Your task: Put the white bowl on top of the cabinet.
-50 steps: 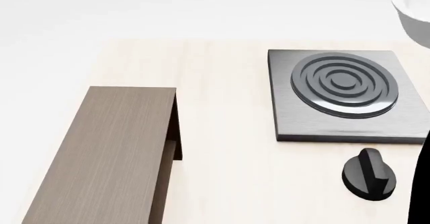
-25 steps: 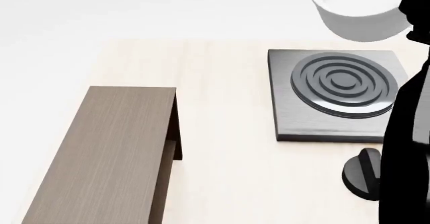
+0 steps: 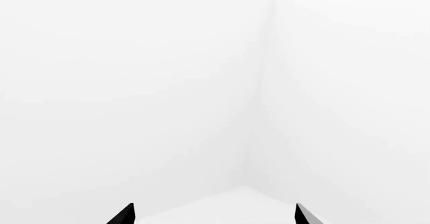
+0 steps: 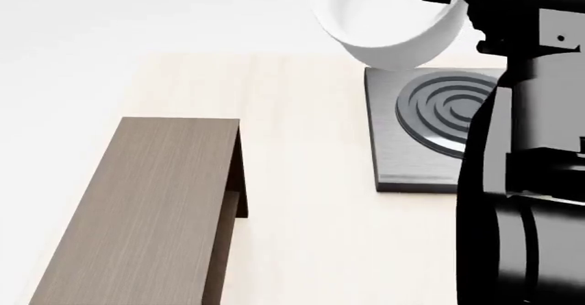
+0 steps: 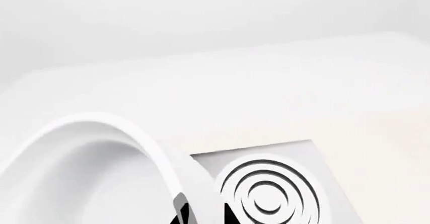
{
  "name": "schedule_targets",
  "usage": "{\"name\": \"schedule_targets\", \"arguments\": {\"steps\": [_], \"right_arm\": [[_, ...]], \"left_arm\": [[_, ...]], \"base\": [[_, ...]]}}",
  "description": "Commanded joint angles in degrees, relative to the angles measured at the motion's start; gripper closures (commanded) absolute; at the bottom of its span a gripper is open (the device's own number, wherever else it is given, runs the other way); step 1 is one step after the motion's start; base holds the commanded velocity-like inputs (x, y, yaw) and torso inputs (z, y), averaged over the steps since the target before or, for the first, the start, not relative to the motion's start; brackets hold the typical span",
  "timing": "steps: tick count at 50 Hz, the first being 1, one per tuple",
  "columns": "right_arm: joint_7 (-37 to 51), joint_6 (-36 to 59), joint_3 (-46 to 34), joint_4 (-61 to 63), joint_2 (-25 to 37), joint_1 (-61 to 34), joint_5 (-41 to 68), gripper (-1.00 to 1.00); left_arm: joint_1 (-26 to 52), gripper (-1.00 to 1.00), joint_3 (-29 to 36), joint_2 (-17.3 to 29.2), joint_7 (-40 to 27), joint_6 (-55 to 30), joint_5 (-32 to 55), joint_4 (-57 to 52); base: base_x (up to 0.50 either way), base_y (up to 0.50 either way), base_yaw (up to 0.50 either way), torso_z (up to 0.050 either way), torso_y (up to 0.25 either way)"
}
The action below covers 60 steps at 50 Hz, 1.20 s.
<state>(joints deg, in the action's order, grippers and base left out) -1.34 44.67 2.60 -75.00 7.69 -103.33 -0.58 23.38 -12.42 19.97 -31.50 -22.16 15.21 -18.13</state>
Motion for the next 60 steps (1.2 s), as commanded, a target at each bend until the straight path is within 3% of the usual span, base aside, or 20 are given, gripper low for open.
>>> {"name": "schedule_targets", "arguments": {"steps": [1, 35, 38, 42, 60], "right_arm": [[-5.41, 1.23, -0.51, 0.03, -2.54, -0.72, 0.8, 1.0], [-14.57, 10.61, 4.72, 0.61, -5.46, 0.4, 5.08, 1.0], [-14.59, 13.41, 5.34, 3.88, -5.51, 1.84, 5.89, 1.0], [-14.73, 21.43, 5.0, 17.72, -6.26, 6.91, 7.02, 1.0], [-12.35, 31.67, -2.0, 35.8, -7.32, 13.17, 16.52, 1.0]], "left_arm": [[-0.06, -1.0, 0.44, 0.42, -0.12, 0.14, -0.46, -0.1], [-0.02, -1.0, 1.41, 0.6, -0.55, 0.4, -0.75, -0.01], [-0.14, -1.0, 1.61, 0.61, -0.54, 0.46, -0.84, 0.03], [0.8, -1.0, 1.39, 1.23, -0.76, -2.07, -0.04, -1.46], [0.85, -1.0, 0.97, 1.33, -0.97, -1.84, 0.39, -1.15]], "base": [[0.0, 0.0, 0.0, 0.0, 0.0], [0.0, 0.0, 0.0, 0.001, 0.001], [0.0, 0.0, 0.0, 0.0, 0.003], [0.0, 0.0, 0.0, 0.0, 0.0], [0.0, 0.0, 0.0, 0.001, 0.001]]}}
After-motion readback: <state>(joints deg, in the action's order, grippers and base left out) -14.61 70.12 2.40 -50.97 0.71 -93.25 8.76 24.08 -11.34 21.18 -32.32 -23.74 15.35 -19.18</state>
